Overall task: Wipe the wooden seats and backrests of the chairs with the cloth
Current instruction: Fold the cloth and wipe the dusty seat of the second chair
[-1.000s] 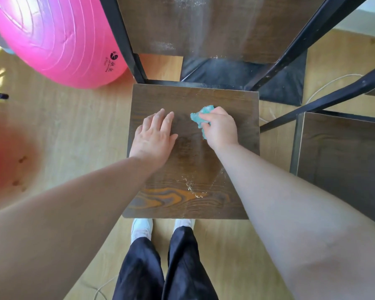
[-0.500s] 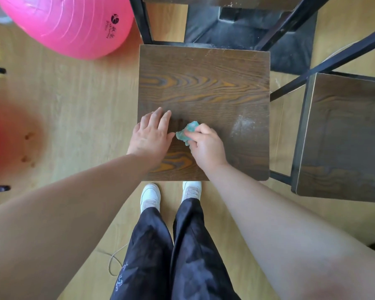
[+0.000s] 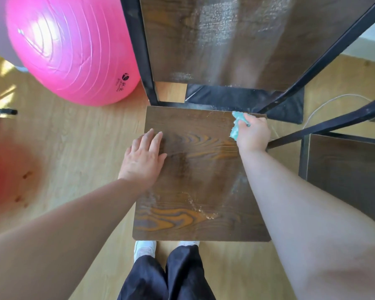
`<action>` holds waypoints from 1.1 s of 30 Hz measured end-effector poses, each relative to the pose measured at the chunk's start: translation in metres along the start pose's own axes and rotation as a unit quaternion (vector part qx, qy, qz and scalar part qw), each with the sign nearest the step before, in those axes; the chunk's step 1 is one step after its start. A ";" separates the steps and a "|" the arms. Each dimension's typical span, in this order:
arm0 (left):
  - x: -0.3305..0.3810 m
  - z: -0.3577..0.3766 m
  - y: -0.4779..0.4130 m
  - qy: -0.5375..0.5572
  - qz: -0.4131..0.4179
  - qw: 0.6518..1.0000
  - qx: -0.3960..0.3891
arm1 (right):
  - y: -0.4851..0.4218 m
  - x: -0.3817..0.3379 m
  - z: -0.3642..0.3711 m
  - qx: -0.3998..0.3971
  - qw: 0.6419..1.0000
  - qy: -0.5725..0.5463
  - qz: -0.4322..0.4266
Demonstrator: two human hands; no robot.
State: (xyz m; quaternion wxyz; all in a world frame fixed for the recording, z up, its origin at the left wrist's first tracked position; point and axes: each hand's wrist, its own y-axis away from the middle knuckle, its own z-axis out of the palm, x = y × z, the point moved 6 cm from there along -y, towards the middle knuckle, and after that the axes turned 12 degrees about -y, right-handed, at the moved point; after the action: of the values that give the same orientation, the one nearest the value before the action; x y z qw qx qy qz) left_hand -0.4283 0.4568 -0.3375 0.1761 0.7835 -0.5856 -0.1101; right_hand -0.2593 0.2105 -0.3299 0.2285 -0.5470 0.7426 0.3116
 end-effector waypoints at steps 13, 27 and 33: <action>-0.050 0.003 -0.014 0.006 -0.038 0.999 0.002 | 0.026 -0.055 0.099 -0.085 0.992 0.047 -0.084; -0.048 0.008 0.007 -0.011 -0.012 1.000 -0.002 | 0.109 -0.046 0.132 -0.289 0.914 0.097 -0.267; -0.039 0.016 0.029 -0.016 0.002 1.000 -0.013 | 0.170 -0.014 0.110 -0.313 0.888 0.071 -0.329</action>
State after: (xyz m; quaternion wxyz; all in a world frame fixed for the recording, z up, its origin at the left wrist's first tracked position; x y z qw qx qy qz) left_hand -0.4711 0.4848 -0.3413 0.1767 0.7783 -0.5883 -0.1296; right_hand -0.4180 0.3333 -0.3616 0.0814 -0.8240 0.3979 0.3952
